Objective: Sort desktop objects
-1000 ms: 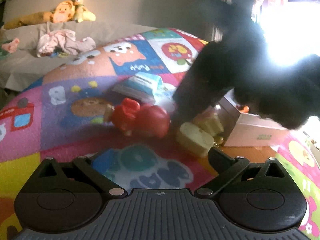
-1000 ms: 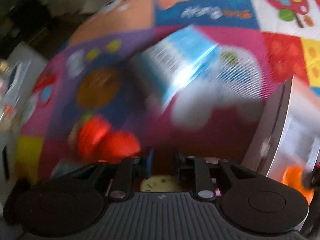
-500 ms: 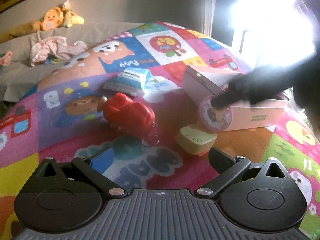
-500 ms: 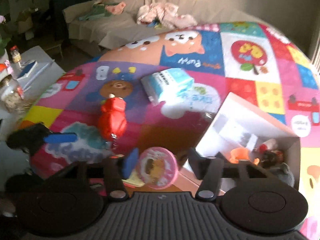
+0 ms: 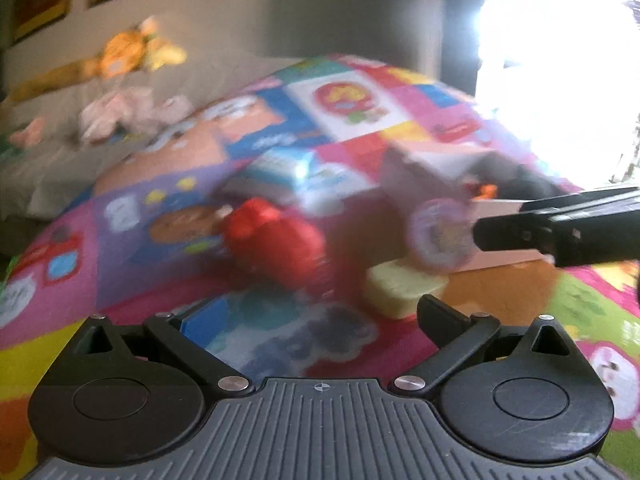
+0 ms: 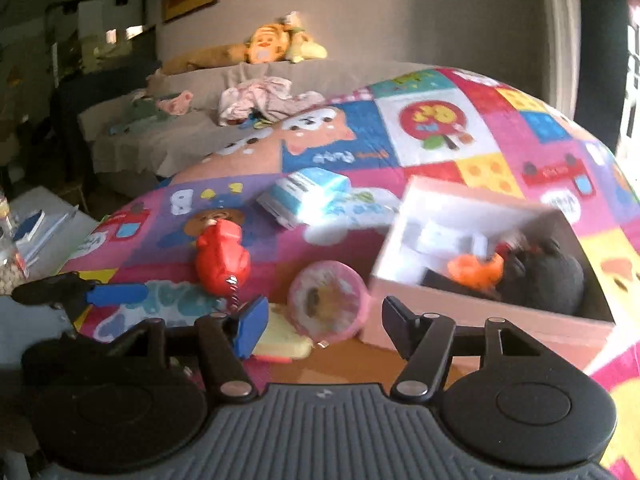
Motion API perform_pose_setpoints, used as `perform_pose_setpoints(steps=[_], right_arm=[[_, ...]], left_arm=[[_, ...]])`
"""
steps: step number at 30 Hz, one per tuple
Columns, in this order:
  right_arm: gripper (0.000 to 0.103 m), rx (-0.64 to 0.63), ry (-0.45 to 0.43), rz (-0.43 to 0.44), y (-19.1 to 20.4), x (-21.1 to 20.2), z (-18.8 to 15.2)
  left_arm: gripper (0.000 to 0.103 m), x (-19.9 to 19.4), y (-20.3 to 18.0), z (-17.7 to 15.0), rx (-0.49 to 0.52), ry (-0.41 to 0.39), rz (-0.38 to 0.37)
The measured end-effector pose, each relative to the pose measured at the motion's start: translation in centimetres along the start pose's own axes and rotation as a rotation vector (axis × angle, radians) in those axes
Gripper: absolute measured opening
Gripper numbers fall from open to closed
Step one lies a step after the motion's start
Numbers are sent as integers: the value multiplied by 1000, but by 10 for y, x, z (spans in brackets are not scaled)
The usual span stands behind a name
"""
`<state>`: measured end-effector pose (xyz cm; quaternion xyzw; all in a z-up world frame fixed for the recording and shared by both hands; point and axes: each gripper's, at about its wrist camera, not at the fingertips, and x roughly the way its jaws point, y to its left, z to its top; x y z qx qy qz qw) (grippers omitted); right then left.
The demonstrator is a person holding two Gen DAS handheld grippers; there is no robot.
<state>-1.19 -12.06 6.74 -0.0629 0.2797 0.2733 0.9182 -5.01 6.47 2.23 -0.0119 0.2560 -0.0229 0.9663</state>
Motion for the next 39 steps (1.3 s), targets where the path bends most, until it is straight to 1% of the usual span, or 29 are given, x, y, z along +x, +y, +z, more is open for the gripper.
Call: perform_pose_setpoints(steps=[2, 5, 6, 8, 9, 11, 13, 15, 16, 18, 19, 21, 22, 24, 27, 29, 31, 34, 36, 38, 39], right_arm=[[66, 25, -10, -27, -16, -8, -2], [71, 70, -18, -92, -33, -18, -12], [72, 82, -18, -109, -38, -21, -15], [74, 112, -15, -138, -50, -29, -23], [75, 122, -14, -148, -55, -33, -26], [78, 138, -17, -173, -63, -42, -34], [80, 143, -25, -192, -70, -50, -41], [81, 144, -38, -213, -75, -56, -48], [82, 144, -42, -223, -77, -58, -50], [83, 155, -46, -236, -82, -62, -55], [83, 169, -47, -241, -86, -62, -56], [83, 198, -51, -251, -93, -63, -58], [83, 208, -55, -256, -96, -64, -58], [83, 232, -59, -262, -102, -65, -59], [83, 255, -48, -264, -106, -63, -60], [83, 251, -36, -261, -103, -60, -62], [83, 236, -31, -260, -100, -58, -63], [86, 219, -33, -265, -98, -57, -64], [86, 222, -27, -264, -98, -55, -65], [86, 222, -14, -249, -96, -52, -67], [86, 216, -9, -242, -94, -52, -67]], left_arm=[[103, 1, -13, 4, 39, -7, -68], [103, 11, -32, 16, 73, -12, -151], [103, 15, -39, 20, 92, -20, -158], [102, 27, -53, 29, 149, -38, -145], [101, 35, -58, 33, 170, -34, -137], [96, 53, -64, 39, 191, 10, -136], [76, 67, -65, 42, 200, 51, -126], [65, 72, -66, 42, 207, 63, -118], [61, 71, -65, 41, 207, 59, -113], [61, 63, -66, 39, 211, 38, -96], [61, 54, -68, 39, 222, 23, -104], [61, 35, -74, 37, 247, -3, -143], [61, 24, -79, 34, 257, -8, -183], [61, 9, -88, 29, 271, -1, -255], [63, 4, -102, 14, 296, 34, -311], [73, 7, -106, 8, 300, 56, -325], [85, 7, -103, 8, 286, 58, -329], [92, 1, -91, 15, 241, 39, -323], [95, -4, -79, 21, 204, 18, -299], [95, -8, -66, 25, 180, -6, -243], [95, -8, -60, 26, 167, -15, -204]])
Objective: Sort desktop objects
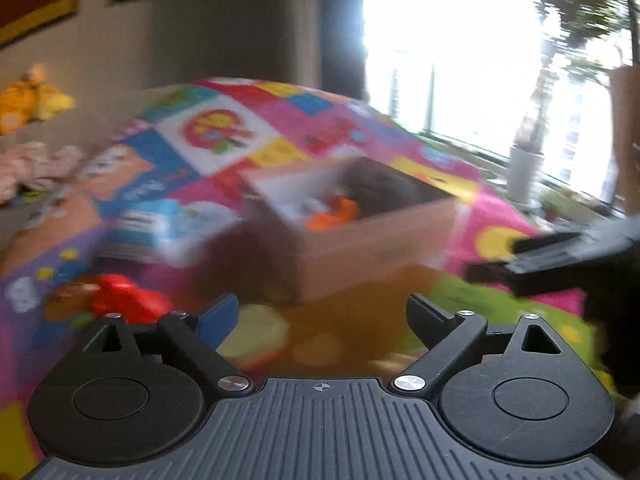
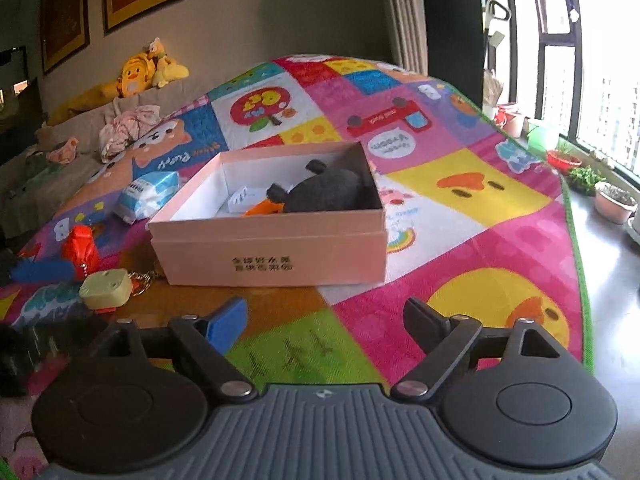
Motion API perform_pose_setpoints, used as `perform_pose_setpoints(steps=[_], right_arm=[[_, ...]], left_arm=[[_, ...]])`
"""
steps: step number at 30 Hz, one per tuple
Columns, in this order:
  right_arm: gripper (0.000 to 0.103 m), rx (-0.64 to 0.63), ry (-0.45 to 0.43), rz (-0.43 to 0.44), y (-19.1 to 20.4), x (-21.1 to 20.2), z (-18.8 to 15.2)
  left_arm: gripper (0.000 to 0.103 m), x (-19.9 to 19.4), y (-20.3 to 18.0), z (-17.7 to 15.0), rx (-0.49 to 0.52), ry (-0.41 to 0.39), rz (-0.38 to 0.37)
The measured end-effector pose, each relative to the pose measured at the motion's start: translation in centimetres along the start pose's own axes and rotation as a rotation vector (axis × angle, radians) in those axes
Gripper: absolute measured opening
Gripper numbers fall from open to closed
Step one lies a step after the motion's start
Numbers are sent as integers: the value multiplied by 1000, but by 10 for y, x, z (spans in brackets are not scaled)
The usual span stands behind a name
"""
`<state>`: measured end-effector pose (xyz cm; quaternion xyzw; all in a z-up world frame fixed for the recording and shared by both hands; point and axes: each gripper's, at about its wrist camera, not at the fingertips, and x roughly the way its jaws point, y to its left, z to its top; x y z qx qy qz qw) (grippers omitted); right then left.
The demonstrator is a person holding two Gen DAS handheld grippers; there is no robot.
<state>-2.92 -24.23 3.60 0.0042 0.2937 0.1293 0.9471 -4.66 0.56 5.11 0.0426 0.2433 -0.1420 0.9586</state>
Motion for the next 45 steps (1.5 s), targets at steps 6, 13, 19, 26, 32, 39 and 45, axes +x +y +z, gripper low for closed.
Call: perform_pose_setpoints(steps=[6, 13, 19, 26, 32, 39, 45], right_arm=[[86, -123, 14, 181, 28, -11, -5], [86, -364, 87, 486, 74, -33, -13], [68, -410, 210, 443, 95, -15, -26], [42, -262, 229, 438, 66, -14, -10], [39, -139, 202, 369, 45, 9, 6], [39, -69, 172, 276, 22, 21, 17], [40, 2, 136, 248, 1, 18, 22]], left_arm=[[95, 1, 43, -5, -119, 38, 210], [97, -15, 59, -13, -177, 57, 227], [97, -18, 45, -18, -156, 72, 171], [100, -24, 23, -21, -63, 80, 17], [100, -17, 11, -26, -34, 105, -15], [101, -15, 9, -32, -20, 130, -23], [101, -5, 7, -33, -37, 147, -16]])
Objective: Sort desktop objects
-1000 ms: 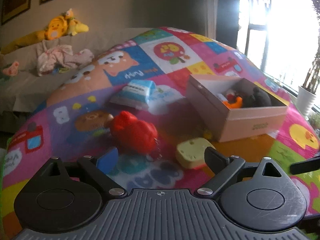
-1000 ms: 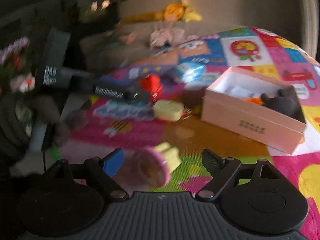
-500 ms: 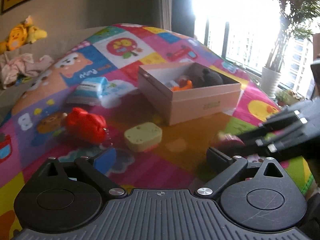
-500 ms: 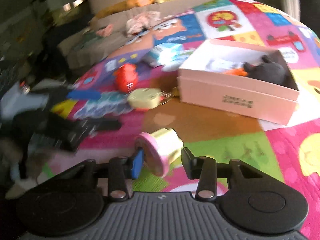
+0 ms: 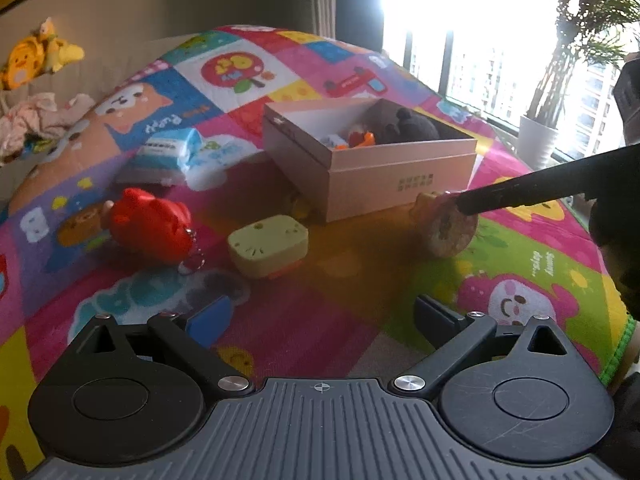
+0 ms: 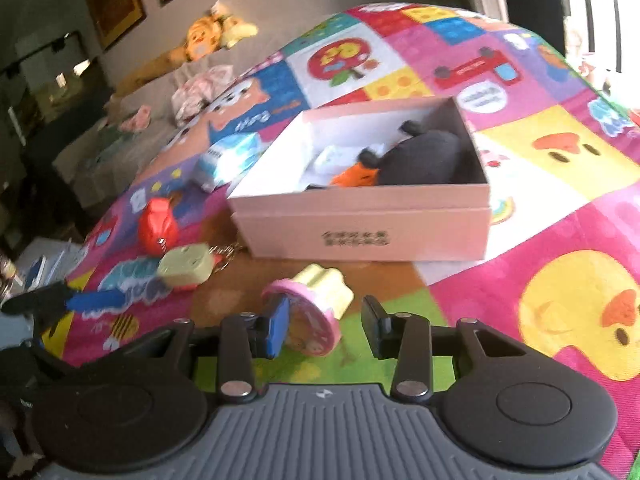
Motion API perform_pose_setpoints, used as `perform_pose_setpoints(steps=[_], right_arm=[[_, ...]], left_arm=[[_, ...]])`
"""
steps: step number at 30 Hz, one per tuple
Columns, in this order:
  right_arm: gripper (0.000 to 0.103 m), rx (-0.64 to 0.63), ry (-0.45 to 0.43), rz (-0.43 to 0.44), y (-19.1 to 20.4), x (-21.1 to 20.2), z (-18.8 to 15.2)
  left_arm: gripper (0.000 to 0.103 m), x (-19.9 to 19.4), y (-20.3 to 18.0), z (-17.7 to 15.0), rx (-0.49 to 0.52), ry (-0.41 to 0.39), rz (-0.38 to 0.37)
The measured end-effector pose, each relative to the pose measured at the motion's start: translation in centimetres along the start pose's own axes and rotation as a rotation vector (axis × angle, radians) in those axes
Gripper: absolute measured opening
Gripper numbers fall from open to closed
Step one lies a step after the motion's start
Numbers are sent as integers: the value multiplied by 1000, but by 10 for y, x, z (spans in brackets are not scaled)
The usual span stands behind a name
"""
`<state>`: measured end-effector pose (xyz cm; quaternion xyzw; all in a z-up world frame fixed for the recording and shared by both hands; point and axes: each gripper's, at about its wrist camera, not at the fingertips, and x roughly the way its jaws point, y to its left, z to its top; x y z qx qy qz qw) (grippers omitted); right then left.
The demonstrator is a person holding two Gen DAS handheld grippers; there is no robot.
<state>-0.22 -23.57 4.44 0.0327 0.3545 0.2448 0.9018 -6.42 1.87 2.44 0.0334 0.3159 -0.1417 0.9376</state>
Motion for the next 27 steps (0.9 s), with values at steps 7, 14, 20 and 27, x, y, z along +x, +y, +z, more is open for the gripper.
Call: perform_pose_setpoints(steps=[7, 14, 20, 27], right_arm=[[74, -90, -37, -69, 33, 11, -11], [56, -164, -41, -192, 51, 36, -14], [55, -81, -54, -172, 28, 11, -9], [54, -97, -3, -56, 18, -21, -14]], left_arm=[[101, 21, 11, 19, -125, -13, 144], [101, 19, 16, 27, -155, -14, 158], [100, 53, 13, 35, -175, -1, 159], [63, 68, 14, 32, -137, 29, 212]])
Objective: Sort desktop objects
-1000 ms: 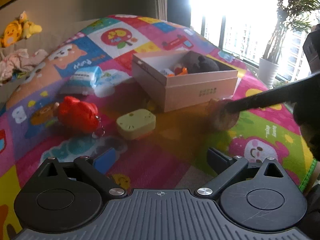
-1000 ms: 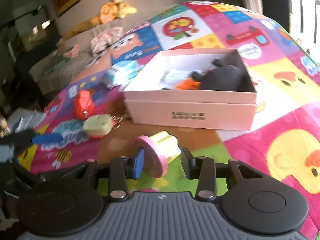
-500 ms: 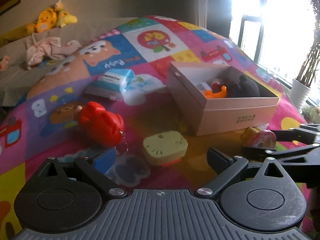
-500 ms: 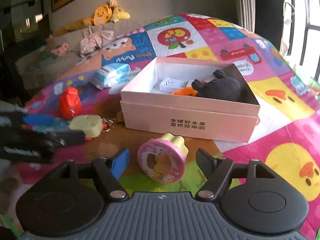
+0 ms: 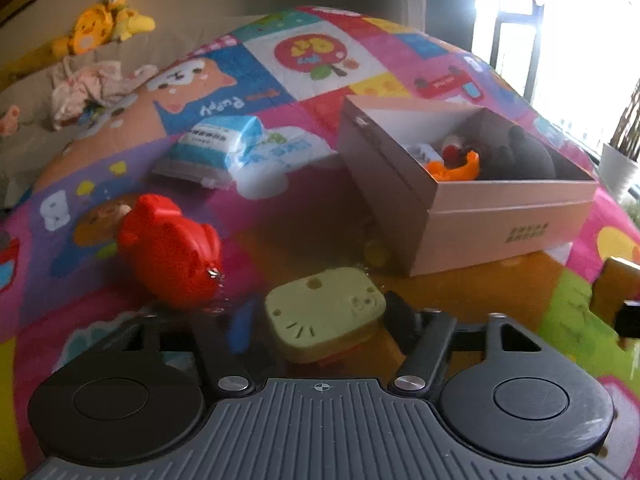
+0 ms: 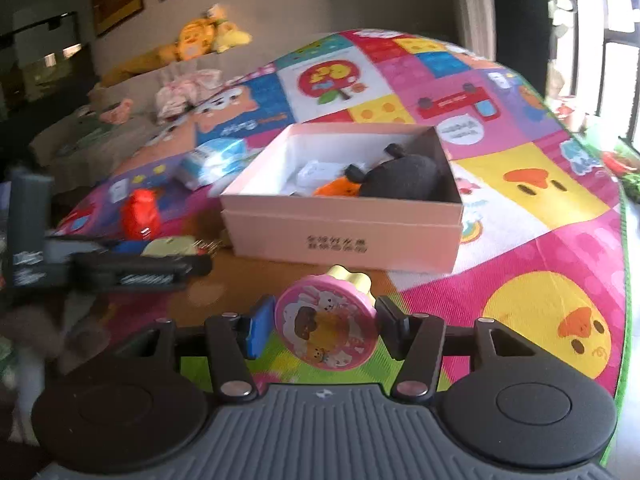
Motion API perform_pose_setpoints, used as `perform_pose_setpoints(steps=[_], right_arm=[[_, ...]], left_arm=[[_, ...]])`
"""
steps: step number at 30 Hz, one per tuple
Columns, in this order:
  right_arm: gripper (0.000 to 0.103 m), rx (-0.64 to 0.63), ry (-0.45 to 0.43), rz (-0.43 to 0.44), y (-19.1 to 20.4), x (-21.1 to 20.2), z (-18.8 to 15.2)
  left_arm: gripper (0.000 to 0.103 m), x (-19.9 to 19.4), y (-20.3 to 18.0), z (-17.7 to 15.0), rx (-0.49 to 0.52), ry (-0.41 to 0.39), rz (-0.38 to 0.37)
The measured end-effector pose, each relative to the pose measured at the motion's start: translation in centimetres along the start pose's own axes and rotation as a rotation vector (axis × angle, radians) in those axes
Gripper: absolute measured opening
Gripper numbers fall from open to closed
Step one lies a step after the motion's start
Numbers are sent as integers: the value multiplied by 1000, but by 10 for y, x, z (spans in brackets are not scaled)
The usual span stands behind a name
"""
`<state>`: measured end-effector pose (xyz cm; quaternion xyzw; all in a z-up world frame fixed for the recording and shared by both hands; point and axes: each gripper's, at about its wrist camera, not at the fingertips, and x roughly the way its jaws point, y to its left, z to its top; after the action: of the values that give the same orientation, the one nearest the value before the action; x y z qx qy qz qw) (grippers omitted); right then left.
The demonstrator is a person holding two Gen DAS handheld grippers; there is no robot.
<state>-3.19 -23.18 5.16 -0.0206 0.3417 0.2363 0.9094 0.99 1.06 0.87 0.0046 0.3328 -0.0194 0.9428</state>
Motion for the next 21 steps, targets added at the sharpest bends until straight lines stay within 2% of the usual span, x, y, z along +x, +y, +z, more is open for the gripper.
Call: perform_pose_setpoints(steps=[4, 7, 11, 14, 17, 21], right_arm=[[54, -14, 42, 70, -2, -15, -4], [54, -29, 13, 83, -4, -34, 2], [54, -31, -135, 81, -7, -75, 25], [55, -23, -239, 78, -9, -99, 39], [54, -35, -279, 57, -11, -109, 44], [55, -39, -275, 42, -14, -108, 43]], left_arm=[[63, -29, -2, -8, 68, -43, -32], [63, -64, -5, -4, 113, -92, -89], [63, -115, -16, 17, 173, -249, -153], [63, -135, -24, 32, 195, -342, -185], [63, -135, -33, 41, 211, -375, -196], [63, -107, -45, 52, 222, -359, -199]])
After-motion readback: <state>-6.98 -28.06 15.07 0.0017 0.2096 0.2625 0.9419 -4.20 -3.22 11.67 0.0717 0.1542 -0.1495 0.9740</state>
